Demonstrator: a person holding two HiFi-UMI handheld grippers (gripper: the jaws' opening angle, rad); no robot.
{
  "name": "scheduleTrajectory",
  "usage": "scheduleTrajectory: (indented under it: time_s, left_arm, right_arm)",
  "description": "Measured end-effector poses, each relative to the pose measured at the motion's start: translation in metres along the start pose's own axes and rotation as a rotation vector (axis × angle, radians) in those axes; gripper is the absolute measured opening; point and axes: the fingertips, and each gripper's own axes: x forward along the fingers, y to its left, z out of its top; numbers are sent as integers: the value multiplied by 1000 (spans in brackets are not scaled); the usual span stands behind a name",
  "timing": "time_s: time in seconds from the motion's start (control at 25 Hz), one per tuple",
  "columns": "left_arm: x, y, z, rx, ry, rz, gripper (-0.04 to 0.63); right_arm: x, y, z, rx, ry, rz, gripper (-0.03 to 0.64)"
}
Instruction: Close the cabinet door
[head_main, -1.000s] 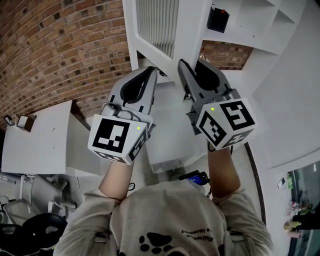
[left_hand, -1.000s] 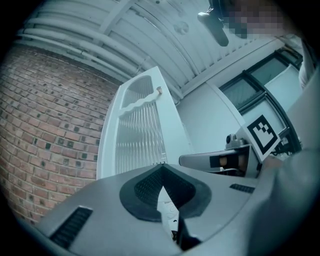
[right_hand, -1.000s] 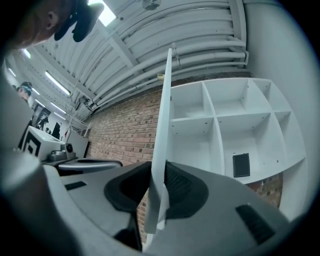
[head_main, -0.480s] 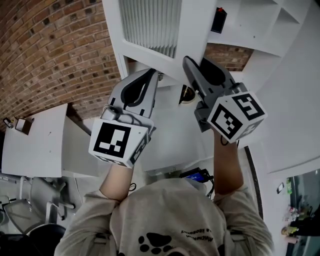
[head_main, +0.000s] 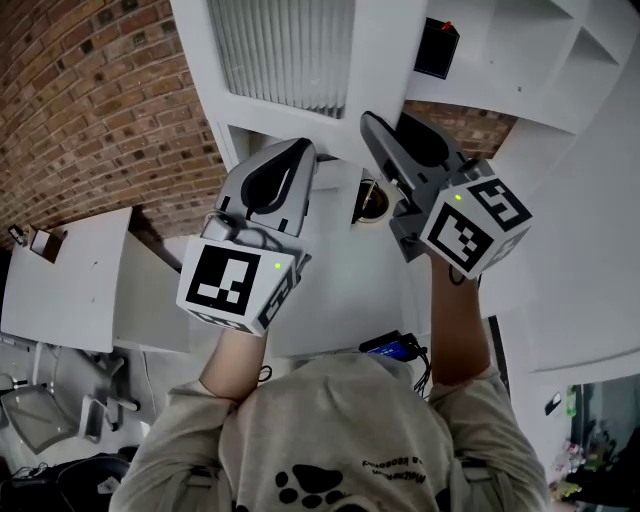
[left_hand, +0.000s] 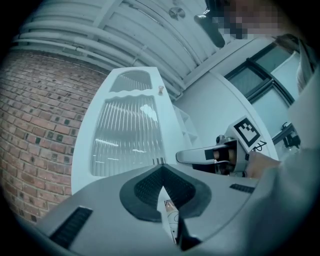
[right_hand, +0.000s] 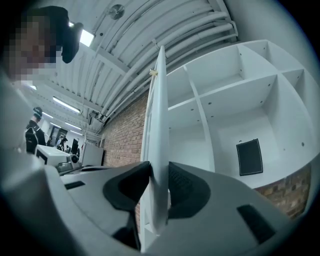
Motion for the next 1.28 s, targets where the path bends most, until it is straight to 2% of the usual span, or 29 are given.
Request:
scheduleTrajectory:
  time_s: [0.36, 0.72, 1.28]
  left_arm:
    - [33, 1, -12, 7, 5, 109, 8]
    - [53, -4, -24, 1, 14, 181, 8]
    - [78, 7, -32, -8, 37, 161, 8]
  right_arm:
    - [14, -29, -3, 13, 0, 135, 114]
    - [25, -49, -7, 31, 5, 222, 112]
    - [46, -75, -11, 55, 7, 284, 118]
